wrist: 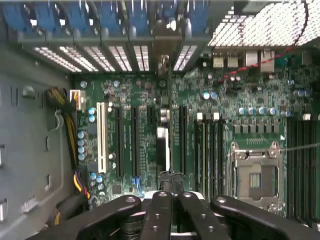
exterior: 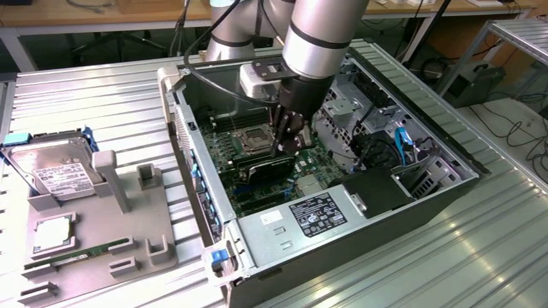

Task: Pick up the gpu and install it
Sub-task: 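Insert the gpu into the slot, then press down on the gpu until it lock into place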

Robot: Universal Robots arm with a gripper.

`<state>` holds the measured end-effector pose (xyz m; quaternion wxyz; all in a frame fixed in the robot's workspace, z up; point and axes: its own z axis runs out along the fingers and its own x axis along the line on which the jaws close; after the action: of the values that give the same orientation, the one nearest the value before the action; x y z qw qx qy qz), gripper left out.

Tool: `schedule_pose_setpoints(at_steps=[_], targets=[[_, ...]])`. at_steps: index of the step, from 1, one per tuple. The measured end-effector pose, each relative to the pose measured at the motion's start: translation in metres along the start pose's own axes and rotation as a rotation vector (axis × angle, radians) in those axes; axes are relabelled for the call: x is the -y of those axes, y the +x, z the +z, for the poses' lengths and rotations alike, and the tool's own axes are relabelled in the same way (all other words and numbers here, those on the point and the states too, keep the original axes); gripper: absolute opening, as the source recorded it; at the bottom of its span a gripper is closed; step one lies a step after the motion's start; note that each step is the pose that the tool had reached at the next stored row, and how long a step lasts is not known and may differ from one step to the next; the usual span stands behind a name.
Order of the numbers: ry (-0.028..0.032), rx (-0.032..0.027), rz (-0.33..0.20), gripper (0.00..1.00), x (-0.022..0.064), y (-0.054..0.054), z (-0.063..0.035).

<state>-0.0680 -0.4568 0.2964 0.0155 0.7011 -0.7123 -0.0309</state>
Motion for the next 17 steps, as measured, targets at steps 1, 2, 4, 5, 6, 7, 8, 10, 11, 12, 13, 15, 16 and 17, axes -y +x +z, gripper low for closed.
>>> schedule_pose_setpoints(at_steps=[1, 2, 4, 5, 6, 7, 8, 10, 11, 12, 13, 15, 16, 17], targets=[[-0.0006, 0.0, 0.0, 0.11, 0.0008, 0.0, -0.0001], [-0.0007, 0.0, 0.0, 0.11, 0.0008, 0.0, -0.0001], [-0.0008, -0.0002, 0.0, 0.11, 0.0008, 0.0, -0.0001], [-0.0007, -0.0002, 0.0, 0.11, 0.0008, 0.0, -0.0001], [-0.0007, -0.0001, 0.0, 0.11, 0.0008, 0.0, -0.0001], [-0.0007, -0.0002, 0.0, 0.11, 0.0008, 0.0, -0.0001], [-0.0007, -0.0001, 0.0, 0.11, 0.0008, 0.0, -0.0001], [-0.0008, -0.0003, 0.0, 0.11, 0.0, 0.0, 0.0001], [-0.0007, -0.0001, 0.0, 0.11, -0.0012, 0.0, 0.0006], [-0.0008, -0.0001, 0.0, 0.11, -0.0031, 0.0, 0.0013], [-0.0008, -0.0001, 0.0, 0.11, -0.005, 0.0, 0.0018], [-0.0007, 0.0, 0.0, 0.11, -0.0092, 0.0, 0.0028], [-0.0007, 0.0, 0.0, 0.11, -0.012, 0.0, 0.0033], [-0.0007, 0.0001, 0.0, 0.11, -0.0143, 0.0, 0.0039]])
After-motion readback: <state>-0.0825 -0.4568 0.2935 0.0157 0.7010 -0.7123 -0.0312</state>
